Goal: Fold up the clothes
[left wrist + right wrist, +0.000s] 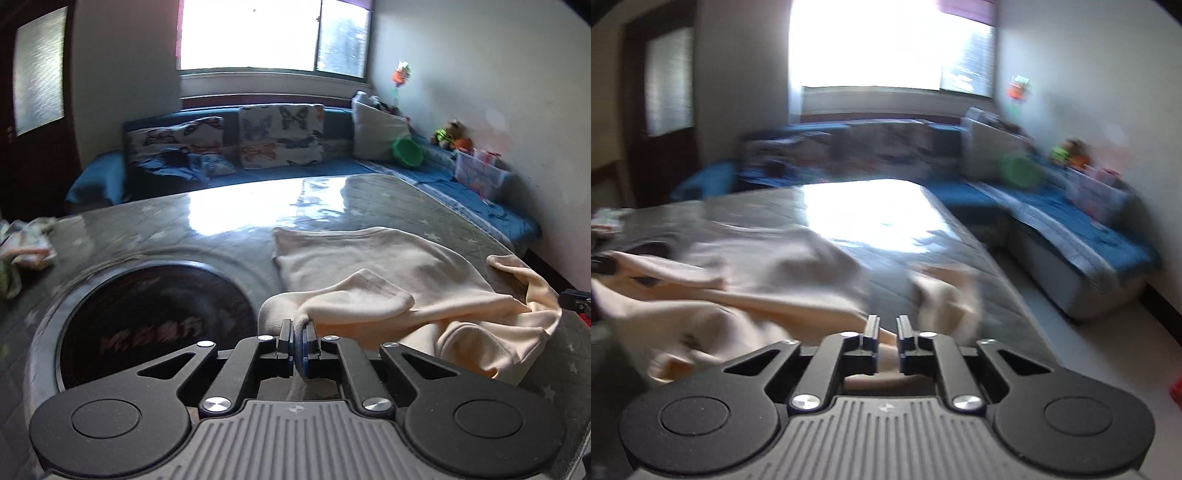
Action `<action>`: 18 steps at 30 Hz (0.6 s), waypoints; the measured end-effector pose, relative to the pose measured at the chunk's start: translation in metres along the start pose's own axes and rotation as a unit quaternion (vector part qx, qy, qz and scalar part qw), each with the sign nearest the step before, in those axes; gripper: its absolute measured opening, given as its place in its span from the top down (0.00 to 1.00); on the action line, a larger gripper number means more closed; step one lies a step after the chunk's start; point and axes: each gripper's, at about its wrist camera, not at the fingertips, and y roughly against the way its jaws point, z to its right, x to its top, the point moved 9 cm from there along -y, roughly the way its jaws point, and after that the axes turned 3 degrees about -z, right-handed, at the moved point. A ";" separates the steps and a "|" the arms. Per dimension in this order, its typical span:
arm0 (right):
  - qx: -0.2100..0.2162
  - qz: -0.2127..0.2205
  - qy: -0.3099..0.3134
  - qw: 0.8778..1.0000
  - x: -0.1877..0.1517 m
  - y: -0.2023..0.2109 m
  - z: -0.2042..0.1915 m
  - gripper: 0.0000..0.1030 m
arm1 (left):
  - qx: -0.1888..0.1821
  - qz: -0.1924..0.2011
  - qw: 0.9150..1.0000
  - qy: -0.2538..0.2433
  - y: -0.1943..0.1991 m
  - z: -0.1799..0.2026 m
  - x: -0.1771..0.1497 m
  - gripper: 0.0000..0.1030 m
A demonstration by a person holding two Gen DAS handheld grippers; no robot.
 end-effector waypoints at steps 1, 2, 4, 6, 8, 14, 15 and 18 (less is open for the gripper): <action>0.025 -0.007 0.010 1.000 0.002 -0.003 -0.012 0.79 | 0.004 0.001 1.000 0.010 0.005 -0.005 -0.003 0.96; 0.050 -0.014 0.021 0.998 0.004 -0.005 -0.025 0.76 | 0.007 0.003 1.000 0.020 0.010 -0.012 -0.006 0.96; 0.081 -0.023 0.038 0.996 0.000 -0.013 -0.047 0.72 | 0.017 0.006 0.999 0.036 0.018 -0.024 -0.011 0.96; 0.114 -0.047 0.056 0.991 -0.010 -0.022 -0.068 0.72 | 0.031 0.010 0.998 0.050 0.030 -0.038 -0.015 0.96; 0.140 -0.069 0.077 0.985 -0.022 -0.027 -0.086 0.72 | 0.048 0.012 0.997 0.057 0.040 -0.052 -0.021 0.96; 0.177 -0.102 0.133 0.970 -0.050 -0.017 -0.115 0.72 | 0.111 -0.005 0.990 0.083 0.069 -0.105 -0.050 0.94; 0.178 -0.101 0.137 0.969 -0.048 -0.014 -0.116 0.72 | 0.120 -0.010 0.989 0.089 0.073 -0.114 -0.055 0.94; 0.178 -0.091 0.149 0.968 -0.040 -0.003 -0.117 0.72 | 0.111 -0.013 0.990 0.088 0.085 -0.116 -0.063 0.94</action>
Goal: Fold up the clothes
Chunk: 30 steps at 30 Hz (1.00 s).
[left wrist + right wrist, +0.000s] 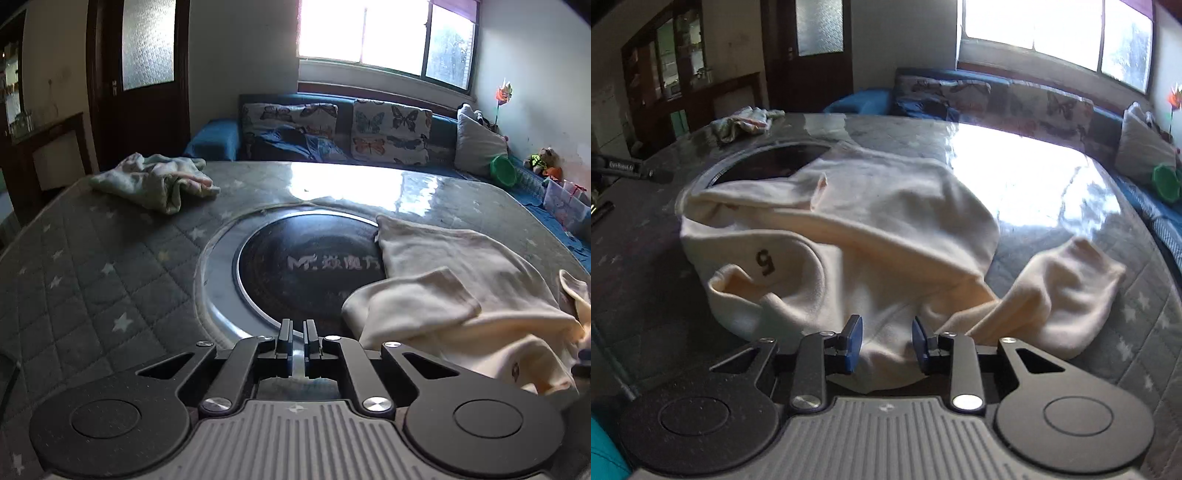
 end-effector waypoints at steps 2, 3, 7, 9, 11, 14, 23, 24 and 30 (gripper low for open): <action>0.000 0.017 0.015 1.000 0.009 0.013 -0.009 0.72 | -0.030 0.001 0.999 -0.020 0.007 0.017 -0.003 0.93; 0.005 0.023 0.021 0.999 0.015 0.016 -0.015 0.72 | -0.048 0.002 0.998 -0.032 0.011 0.028 -0.005 0.93; 0.040 0.030 0.050 0.997 0.029 0.012 -0.045 0.72 | -0.128 -0.001 0.988 -0.090 0.022 0.087 -0.014 0.88; 0.055 0.023 0.064 0.996 0.030 0.006 -0.059 0.72 | -0.161 -0.006 0.979 -0.122 0.023 0.119 -0.020 0.86; 0.058 0.015 0.070 0.996 0.027 -0.001 -0.065 0.72 | -0.184 -0.012 0.971 -0.152 0.020 0.144 -0.026 0.81; 0.062 0.002 0.071 0.996 0.022 -0.010 -0.070 0.72 | -0.195 -0.023 0.960 -0.200 0.011 0.173 -0.038 0.78; 0.053 -0.017 0.074 0.996 0.011 -0.019 -0.069 0.94 | -0.181 -0.052 0.954 -0.234 -0.016 0.181 -0.055 0.83; 0.054 -0.013 0.075 0.996 0.011 -0.017 -0.069 0.95 | -0.182 -0.050 0.954 -0.233 -0.015 0.179 -0.054 0.90; 0.073 0.032 0.065 0.995 0.018 0.014 -0.069 0.95 | -0.202 -0.010 0.961 -0.190 0.010 0.156 -0.041 0.99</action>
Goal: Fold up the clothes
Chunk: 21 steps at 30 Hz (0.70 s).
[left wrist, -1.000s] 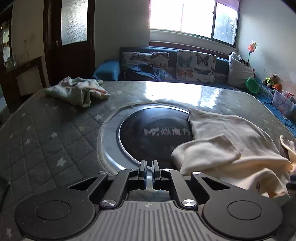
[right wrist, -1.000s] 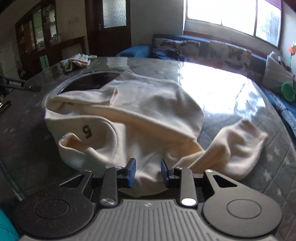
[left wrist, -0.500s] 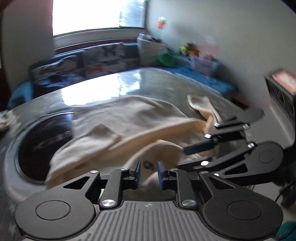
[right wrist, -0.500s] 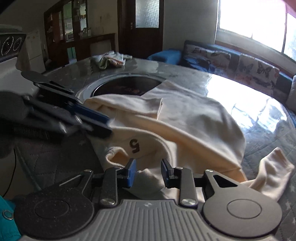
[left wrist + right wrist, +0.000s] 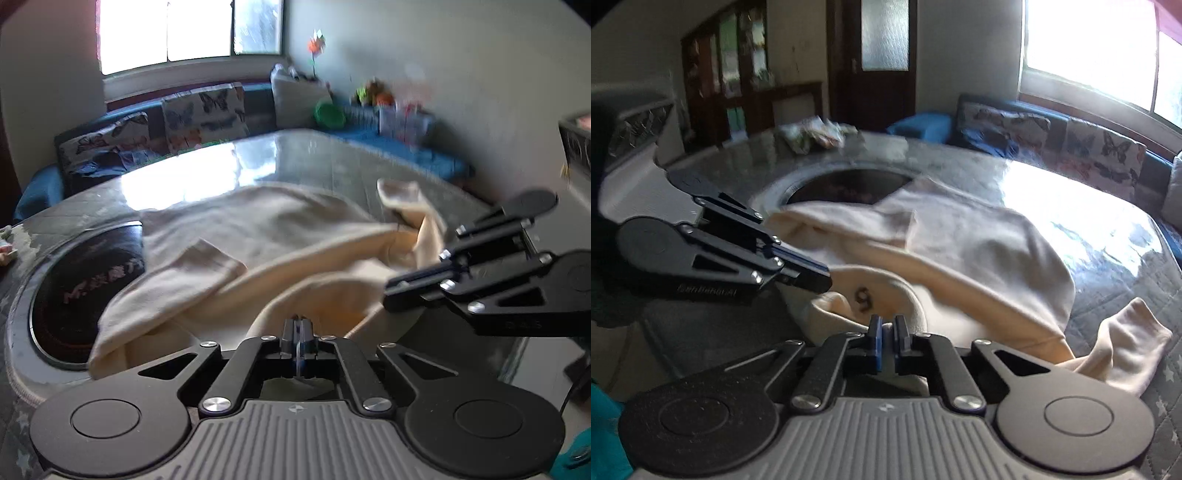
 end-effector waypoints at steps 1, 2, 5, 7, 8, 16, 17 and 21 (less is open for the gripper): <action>0.007 0.005 0.003 1.000 0.000 0.007 -0.003 0.95 | -0.005 0.007 1.000 0.005 0.007 -0.002 -0.001 0.99; 0.013 0.004 0.012 1.000 -0.002 0.013 -0.007 0.95 | -0.011 0.014 1.000 0.009 0.014 -0.003 -0.004 0.99; 0.033 -0.014 0.022 0.999 -0.014 0.021 -0.015 0.95 | -0.010 0.003 1.000 0.006 0.019 -0.006 -0.011 0.99; 0.035 -0.023 0.024 0.999 -0.018 0.021 -0.016 0.94 | -0.004 -0.006 1.000 0.003 0.017 -0.006 -0.012 0.97; 0.035 -0.028 0.025 0.999 -0.020 0.021 -0.017 0.94 | -0.007 -0.009 1.000 0.003 0.015 -0.004 -0.010 0.96; 0.019 -0.007 0.020 1.000 0.004 0.017 -0.012 0.89 | -0.014 -0.033 0.999 -0.014 -0.019 0.010 0.004 0.69; 0.020 -0.010 0.021 1.000 0.004 0.013 -0.012 0.89 | -0.017 -0.040 0.999 -0.016 -0.024 0.012 0.003 0.68; 0.025 -0.025 0.021 0.999 0.000 0.000 -0.014 0.82 | -0.009 -0.065 0.997 -0.034 -0.037 0.015 -0.008 0.72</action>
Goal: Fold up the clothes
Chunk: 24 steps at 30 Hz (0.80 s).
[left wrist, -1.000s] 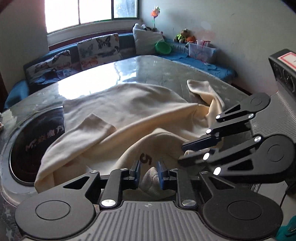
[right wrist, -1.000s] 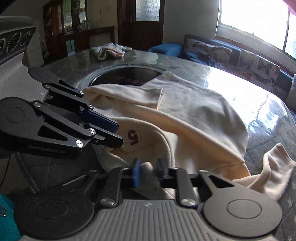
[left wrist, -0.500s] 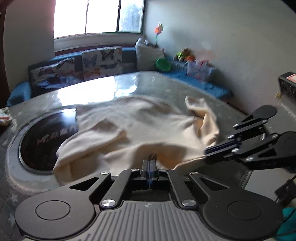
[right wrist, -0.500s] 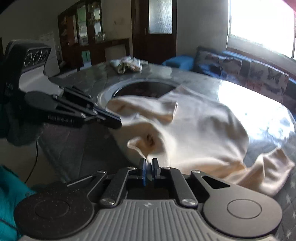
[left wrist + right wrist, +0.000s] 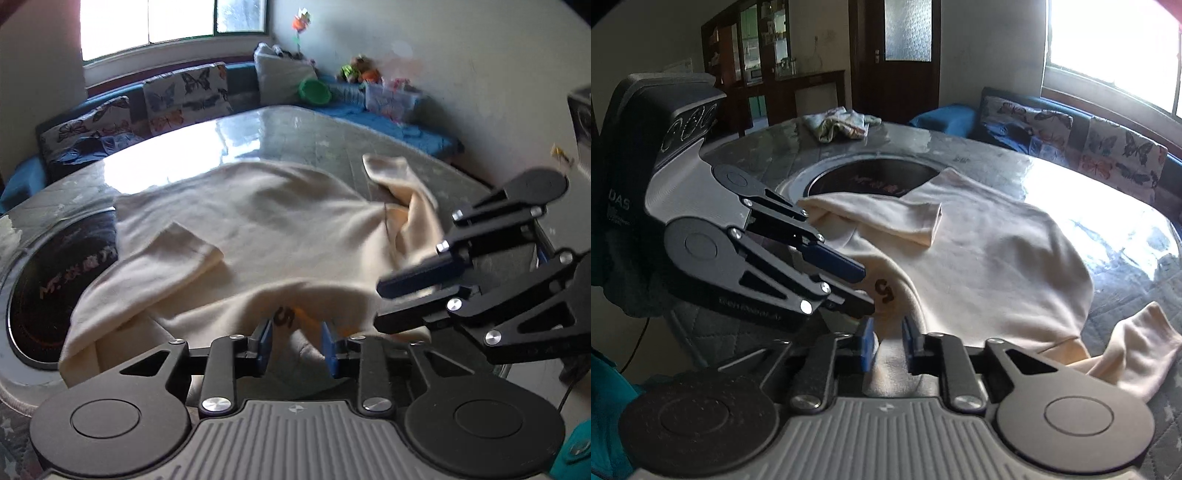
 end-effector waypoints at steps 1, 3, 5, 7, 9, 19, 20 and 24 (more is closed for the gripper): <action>0.003 -0.004 0.000 1.000 -0.002 -0.003 -0.001 0.82 | 0.008 -0.004 1.000 -0.003 -0.002 -0.001 -0.003 0.83; 0.002 -0.006 0.001 1.000 -0.004 -0.006 -0.002 0.81 | 0.016 0.001 1.000 0.004 -0.002 -0.005 -0.006 0.90; -0.001 -0.009 0.002 1.000 -0.006 -0.009 -0.002 0.81 | 0.014 0.020 1.000 0.011 0.008 -0.006 -0.006 0.92; -0.004 -0.010 0.001 1.000 -0.008 -0.010 -0.001 0.81 | 0.016 0.047 0.999 0.011 0.025 -0.006 -0.008 0.93; -0.002 -0.009 0.000 1.000 -0.008 -0.009 -0.002 0.79 | 0.018 0.072 0.997 0.010 0.041 -0.006 -0.011 0.93; 0.010 -0.011 0.010 1.000 -0.009 -0.011 -0.011 0.76 | 0.033 0.046 0.998 0.023 0.057 -0.016 -0.055 0.95; 0.010 -0.018 0.012 1.000 -0.012 -0.014 -0.012 0.76 | 0.037 0.043 0.998 0.023 0.056 -0.018 -0.056 0.94; 0.010 -0.040 0.021 0.999 -0.023 -0.020 -0.015 0.76 | 0.034 0.060 0.997 0.019 0.063 -0.019 -0.043 0.93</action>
